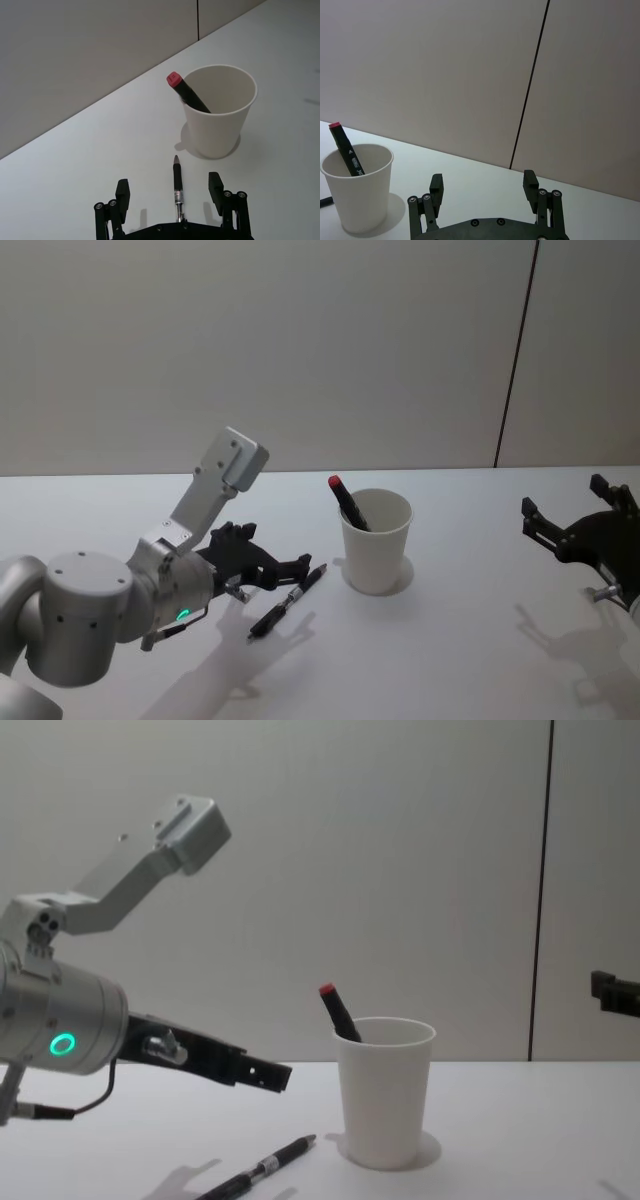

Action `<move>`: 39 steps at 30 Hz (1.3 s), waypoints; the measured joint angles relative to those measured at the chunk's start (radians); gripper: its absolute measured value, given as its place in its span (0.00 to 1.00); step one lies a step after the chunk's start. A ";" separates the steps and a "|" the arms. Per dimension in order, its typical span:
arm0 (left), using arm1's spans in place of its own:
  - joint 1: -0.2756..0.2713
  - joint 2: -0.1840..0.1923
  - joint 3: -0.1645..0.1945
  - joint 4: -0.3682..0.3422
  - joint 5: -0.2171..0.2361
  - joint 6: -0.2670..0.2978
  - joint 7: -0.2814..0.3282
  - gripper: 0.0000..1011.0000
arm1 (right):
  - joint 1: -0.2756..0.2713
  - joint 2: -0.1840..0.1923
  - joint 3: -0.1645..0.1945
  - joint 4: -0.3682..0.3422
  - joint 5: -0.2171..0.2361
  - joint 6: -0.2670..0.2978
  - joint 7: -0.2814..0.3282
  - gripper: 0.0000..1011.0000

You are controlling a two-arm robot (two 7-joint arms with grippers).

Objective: Place the pen into the pen holder.

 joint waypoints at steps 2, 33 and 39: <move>0.002 -0.001 0.002 0.001 0.000 0.005 0.003 0.99 | 0.000 0.000 0.000 0.000 0.000 0.000 0.000 0.99; -0.022 -0.039 0.047 0.090 0.099 0.038 -0.054 0.99 | 0.000 0.000 0.000 0.000 0.000 0.000 0.000 0.99; -0.034 -0.050 0.052 0.119 0.113 0.037 -0.063 0.99 | 0.000 0.000 0.000 0.000 0.000 0.000 0.000 0.99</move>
